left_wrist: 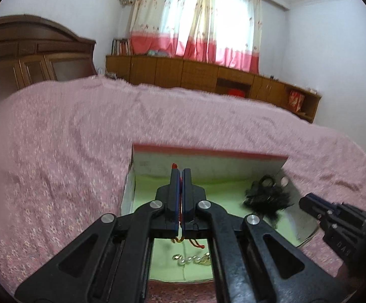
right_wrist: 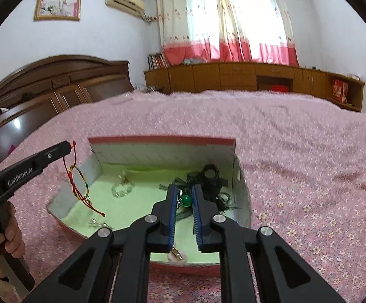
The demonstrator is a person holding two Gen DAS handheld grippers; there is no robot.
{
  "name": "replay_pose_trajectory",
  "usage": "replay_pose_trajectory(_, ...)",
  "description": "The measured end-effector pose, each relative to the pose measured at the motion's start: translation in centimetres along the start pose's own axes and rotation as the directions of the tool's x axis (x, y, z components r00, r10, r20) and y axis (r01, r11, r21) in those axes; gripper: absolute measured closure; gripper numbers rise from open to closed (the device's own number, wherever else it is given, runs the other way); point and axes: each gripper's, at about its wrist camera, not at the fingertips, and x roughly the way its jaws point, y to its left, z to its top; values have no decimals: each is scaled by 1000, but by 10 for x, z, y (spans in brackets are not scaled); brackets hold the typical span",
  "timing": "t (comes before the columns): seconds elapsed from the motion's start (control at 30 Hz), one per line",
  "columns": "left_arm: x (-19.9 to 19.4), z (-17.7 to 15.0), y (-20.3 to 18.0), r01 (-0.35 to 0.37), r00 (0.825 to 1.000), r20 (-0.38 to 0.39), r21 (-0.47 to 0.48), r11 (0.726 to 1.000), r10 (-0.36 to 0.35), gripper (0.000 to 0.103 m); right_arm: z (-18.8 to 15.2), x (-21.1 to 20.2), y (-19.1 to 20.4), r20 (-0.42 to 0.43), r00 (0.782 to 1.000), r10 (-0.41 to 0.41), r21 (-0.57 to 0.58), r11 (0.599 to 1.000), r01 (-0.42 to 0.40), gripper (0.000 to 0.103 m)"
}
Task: Organize jewelry
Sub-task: 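Carry bracelet and pendant into the box and open both grippers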
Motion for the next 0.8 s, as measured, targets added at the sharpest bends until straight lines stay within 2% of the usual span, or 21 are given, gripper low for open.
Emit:
replay_pose_trajectory(0.37, 37, -27, 9, -31, 984, -176, -4, 1000, 29, 103, -11, 41, -10, -166, 986, -19, 26, 999, 24, 89)
replay_pose_trajectory(0.57, 41, -29, 5, -37, 976, -213, -3, 999, 36, 103, -12, 44, -10, -184, 983, -22, 19, 999, 26, 88)
replay_pose_trajectory(0.67, 44, -29, 0, -38, 969, -242, 3, 999, 38, 102, -12, 44, -10, -196, 980, -26, 20, 999, 31, 80)
replay_pose_trajectory(0.73, 44, -29, -4, -31, 966, -256, 4, 1000, 31, 96, -11, 44, -9, -200, 979, -26, 25, 999, 32, 70)
replay_pose_trajectory(0.8, 44, -29, -7, -31, 965, -260, 7, 1000, 31, 90, -10, 43, -9, -198, 980, -22, 33, 999, 29, 69)
